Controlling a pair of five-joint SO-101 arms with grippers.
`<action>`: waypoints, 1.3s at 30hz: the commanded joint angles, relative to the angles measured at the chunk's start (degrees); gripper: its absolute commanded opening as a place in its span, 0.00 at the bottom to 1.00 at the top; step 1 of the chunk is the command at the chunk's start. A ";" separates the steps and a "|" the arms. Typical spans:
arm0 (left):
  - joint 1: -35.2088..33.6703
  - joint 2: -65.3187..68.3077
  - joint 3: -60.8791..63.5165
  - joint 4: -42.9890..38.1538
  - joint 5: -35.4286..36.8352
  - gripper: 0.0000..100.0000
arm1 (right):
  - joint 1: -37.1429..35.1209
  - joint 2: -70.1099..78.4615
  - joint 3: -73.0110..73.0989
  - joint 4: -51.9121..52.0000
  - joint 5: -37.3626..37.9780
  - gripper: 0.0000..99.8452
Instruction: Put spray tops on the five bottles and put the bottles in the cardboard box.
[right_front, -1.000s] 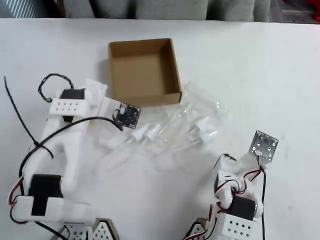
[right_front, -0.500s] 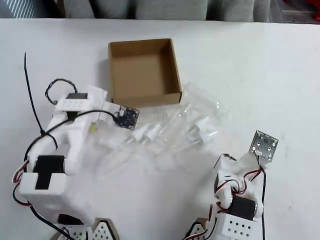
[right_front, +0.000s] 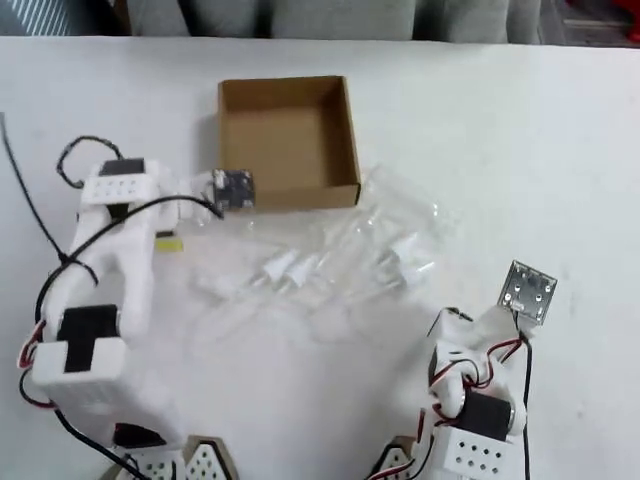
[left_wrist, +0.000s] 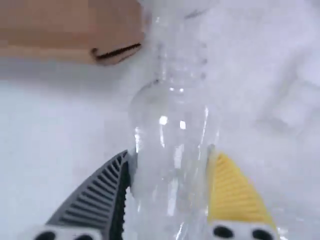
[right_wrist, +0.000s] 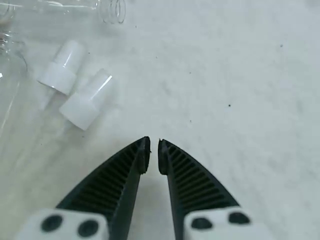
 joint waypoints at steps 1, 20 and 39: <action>-1.36 -7.96 -5.36 6.24 10.11 0.02 | 0.13 -0.13 0.53 0.48 -0.18 0.01; -25.45 -22.55 -1.14 22.95 52.13 0.02 | 0.13 -0.13 0.53 0.48 -0.18 0.01; -34.95 -4.97 13.63 -0.44 58.20 0.25 | 0.48 -0.13 0.53 0.48 -0.18 0.01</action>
